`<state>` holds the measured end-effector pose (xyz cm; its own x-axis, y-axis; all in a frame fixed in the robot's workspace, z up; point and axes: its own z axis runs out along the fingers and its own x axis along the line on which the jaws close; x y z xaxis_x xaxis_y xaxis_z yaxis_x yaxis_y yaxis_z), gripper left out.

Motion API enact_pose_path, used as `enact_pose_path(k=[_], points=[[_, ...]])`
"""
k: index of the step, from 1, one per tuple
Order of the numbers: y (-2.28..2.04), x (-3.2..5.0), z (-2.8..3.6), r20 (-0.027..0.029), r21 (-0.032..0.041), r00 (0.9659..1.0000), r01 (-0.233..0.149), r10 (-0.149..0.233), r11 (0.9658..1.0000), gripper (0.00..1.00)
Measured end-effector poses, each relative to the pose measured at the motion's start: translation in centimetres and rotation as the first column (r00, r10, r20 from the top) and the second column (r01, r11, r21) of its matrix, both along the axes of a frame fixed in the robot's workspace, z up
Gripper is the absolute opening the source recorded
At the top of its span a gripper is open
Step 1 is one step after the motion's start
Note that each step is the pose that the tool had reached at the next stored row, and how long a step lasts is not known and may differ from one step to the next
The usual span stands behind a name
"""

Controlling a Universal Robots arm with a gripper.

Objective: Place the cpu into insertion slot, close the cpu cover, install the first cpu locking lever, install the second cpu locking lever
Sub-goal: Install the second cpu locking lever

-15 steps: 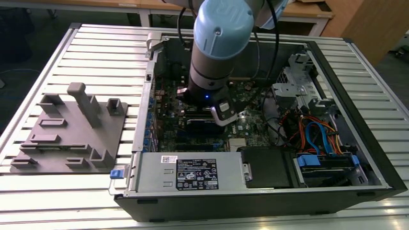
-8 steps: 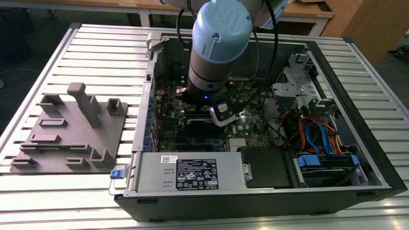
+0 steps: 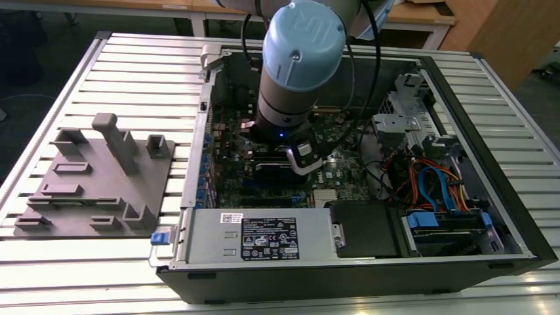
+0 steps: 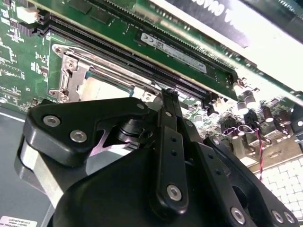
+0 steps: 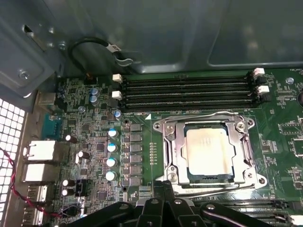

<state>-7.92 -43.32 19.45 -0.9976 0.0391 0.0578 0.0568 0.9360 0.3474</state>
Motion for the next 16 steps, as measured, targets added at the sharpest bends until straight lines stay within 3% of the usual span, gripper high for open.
enact_pose_path(k=[12,16], points=[[-0.19,0.1,-0.39,-0.0002,-0.0003,1.0,0.007,-0.007,1.0,0.11],[-0.16,0.09,-0.61,-0.0001,0.0036,1.0,0.007,-0.007,1.0,0.11]])
